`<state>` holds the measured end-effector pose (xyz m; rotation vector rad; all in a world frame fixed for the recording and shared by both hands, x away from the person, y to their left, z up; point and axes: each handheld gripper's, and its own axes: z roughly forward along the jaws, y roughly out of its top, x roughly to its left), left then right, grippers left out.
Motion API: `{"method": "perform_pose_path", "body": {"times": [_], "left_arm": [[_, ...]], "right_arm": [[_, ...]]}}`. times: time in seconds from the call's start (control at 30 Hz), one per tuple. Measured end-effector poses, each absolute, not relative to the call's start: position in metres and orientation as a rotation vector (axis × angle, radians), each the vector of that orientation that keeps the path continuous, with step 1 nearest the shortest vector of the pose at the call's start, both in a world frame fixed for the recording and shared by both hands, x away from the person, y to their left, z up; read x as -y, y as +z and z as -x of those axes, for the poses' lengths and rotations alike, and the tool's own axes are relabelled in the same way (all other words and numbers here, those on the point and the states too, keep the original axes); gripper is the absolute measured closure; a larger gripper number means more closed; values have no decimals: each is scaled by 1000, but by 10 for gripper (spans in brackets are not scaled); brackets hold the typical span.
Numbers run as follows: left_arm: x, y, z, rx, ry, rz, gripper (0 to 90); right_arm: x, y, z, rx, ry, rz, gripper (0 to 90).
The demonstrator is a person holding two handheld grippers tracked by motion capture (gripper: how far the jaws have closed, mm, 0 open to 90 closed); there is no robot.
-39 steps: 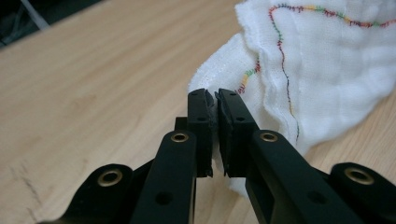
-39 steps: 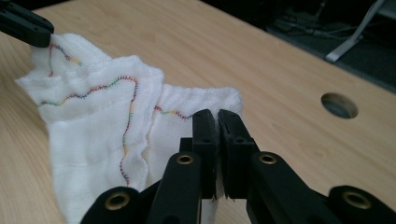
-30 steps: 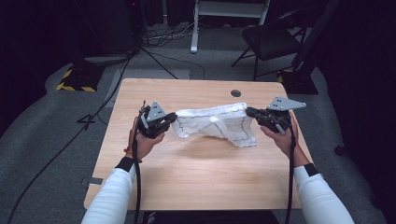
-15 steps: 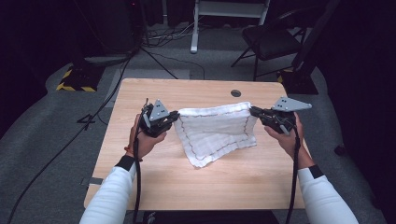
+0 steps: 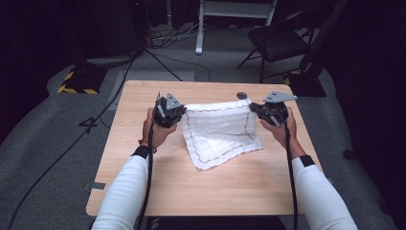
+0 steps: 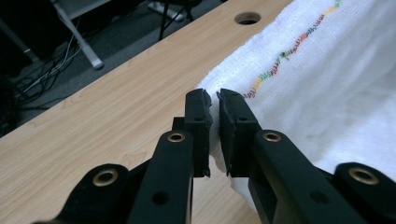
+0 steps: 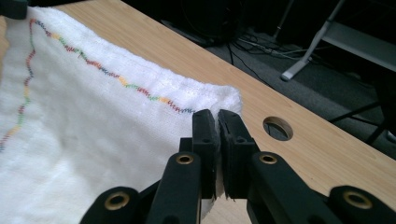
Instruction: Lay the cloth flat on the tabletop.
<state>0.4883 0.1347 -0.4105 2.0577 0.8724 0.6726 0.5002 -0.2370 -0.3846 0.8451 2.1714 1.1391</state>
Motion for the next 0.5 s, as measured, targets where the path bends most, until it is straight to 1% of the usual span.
{"method": "perform_pose_path", "body": {"times": [0.1, 0.13, 0.17, 0.27, 0.3, 0.33, 0.37, 0.43, 0.5], "left_arm": [[-132, -419, -501, -903, 666, -2075, 810], [-131, -423, -504, -924, 670, -2081, 801], [-131, -427, -507, -952, 672, -2083, 780], [-131, -436, -514, -1047, 645, -2060, 621], [-130, -438, -514, -1065, 625, -2059, 554], [-129, -440, -513, -1070, 600, -2065, 488], [-128, -442, -511, -1057, 573, -2067, 440], [-125, -445, -505, -1033, 528, -2079, 366], [-121, -447, -496, -995, 494, -2091, 322]], "right_arm": [[233, -392, -513, -2163, 1110, -875, 852], [231, -395, -517, -2165, 1093, -894, 835], [230, -399, -522, -2165, 1072, -914, 786], [229, -409, -532, -2182, 1014, -973, 697], [229, -411, -534, -2194, 1009, -990, 646], [230, -413, -534, -2207, 1000, -1007, 615], [232, -415, -534, -2223, 995, -1015, 605], [237, -418, -531, -2237, 991, -1016, 581], [245, -421, -526, -2251, 1033, -1029, 566]]}}
